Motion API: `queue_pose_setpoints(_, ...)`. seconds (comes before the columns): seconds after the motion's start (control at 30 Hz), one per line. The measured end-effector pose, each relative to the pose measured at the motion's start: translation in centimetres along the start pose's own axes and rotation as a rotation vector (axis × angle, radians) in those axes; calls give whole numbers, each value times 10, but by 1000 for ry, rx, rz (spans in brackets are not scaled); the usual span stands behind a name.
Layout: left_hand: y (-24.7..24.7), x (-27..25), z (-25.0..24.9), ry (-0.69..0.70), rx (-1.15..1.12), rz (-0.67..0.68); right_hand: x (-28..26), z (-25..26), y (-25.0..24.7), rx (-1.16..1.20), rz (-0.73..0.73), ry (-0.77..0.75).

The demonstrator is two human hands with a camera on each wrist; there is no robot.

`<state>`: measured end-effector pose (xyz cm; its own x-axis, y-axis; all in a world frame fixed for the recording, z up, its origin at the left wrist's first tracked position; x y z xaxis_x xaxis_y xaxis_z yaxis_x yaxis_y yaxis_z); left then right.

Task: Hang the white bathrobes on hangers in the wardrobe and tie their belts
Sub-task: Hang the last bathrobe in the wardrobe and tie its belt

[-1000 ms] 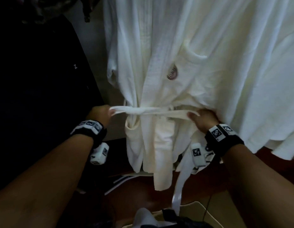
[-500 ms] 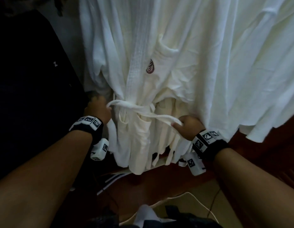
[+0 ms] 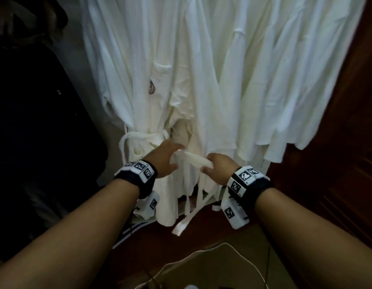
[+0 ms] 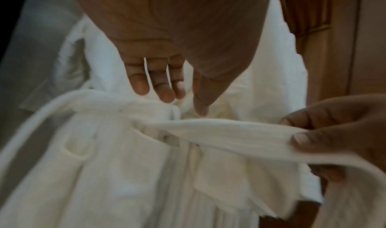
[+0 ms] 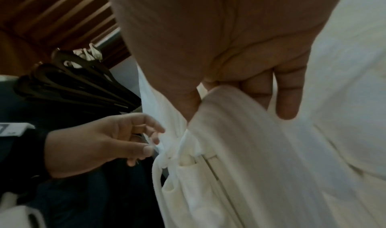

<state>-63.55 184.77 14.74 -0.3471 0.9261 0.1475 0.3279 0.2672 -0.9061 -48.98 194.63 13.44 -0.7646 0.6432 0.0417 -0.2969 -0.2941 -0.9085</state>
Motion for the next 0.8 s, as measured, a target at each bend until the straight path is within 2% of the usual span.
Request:
queue_pose_setpoints(0.07,25,-14,-30,-15,2,37,-30,-15,-5,-13,13,-18)
queue_pose_setpoints(0.13,42,-33,-57,-34,-10,14,-59,-30,-6,-21,30,-22)
queue_pose_setpoints(0.3,77,-94,-102,-89,-57,74,-124,-53,-15,-16,24,-11)
queue_pose_setpoints(0.4,65,-115,-120,-93,-64,60,-152,-48,-36,8,2,-24)
queue_pose_setpoints(0.57,23,-116,-141,-73,-55,-44,-175,-42,-75,8,-61,-23)
queue_pose_setpoints(0.7,9,-122,-164,-5,-77,-51,-191,-40,-82,65,-15,27)
queue_pose_setpoints(0.8,12,-133,-183,63,-128,-40,-203,-10,-89,190,-33,-80)
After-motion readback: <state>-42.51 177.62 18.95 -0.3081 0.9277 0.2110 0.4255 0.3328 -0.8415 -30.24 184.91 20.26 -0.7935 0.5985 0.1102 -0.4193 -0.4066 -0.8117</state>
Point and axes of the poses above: each hand's wrist, its own x-axis towards the middle knuckle, its own y-axis out of the palm, z = x × y, the point moved 9 cm from there along x, towards the middle knuckle, and after that the axes turned 6 degrees about -z, right-handed, at the moved point
